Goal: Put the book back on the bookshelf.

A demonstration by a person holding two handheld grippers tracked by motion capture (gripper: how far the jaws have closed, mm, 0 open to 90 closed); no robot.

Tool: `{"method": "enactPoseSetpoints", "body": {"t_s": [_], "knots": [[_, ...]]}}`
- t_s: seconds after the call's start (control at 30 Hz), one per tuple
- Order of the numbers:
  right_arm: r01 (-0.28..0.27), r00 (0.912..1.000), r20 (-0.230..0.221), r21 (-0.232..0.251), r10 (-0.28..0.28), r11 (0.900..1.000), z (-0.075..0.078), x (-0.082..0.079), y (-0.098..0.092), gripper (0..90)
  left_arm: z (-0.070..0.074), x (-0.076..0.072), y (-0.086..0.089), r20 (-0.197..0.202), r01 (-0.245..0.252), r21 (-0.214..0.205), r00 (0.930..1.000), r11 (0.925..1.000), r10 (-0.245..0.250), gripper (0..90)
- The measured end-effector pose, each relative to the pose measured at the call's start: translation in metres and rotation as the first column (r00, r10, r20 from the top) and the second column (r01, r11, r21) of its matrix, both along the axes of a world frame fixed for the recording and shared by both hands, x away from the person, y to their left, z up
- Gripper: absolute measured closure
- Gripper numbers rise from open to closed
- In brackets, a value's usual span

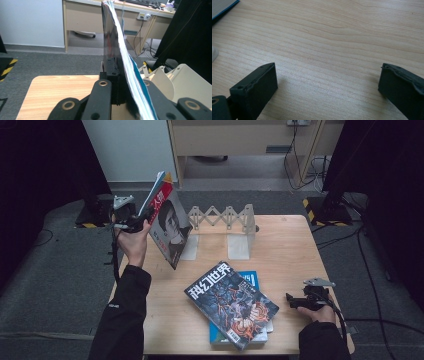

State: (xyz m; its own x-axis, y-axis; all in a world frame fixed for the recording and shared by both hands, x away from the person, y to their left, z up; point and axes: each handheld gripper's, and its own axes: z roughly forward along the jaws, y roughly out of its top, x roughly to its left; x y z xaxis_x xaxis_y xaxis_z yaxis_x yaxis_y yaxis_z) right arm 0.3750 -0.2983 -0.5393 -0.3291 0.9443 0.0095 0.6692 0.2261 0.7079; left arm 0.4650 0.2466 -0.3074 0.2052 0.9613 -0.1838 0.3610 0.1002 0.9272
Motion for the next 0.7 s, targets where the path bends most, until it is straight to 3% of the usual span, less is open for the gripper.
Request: {"method": "enactPoseSetpoints", "body": {"t_s": [0.37,0.7], "knots": [[-0.002,1.0,0.004,-0.003,0.002,1.0,0.0,0.0,0.0,2.3,-0.007,0.011,-0.015,-0.008,-0.019,0.064,0.9998,0.9978,0.019,85.9],[0.0,1.0,0.003,-0.002,0.0,1.0,0.0,0.0,0.0,2.3,-0.026,0.01,-0.013,-0.042,0.0,0.076,0.9991,0.9971,0.003,85.8]]}}
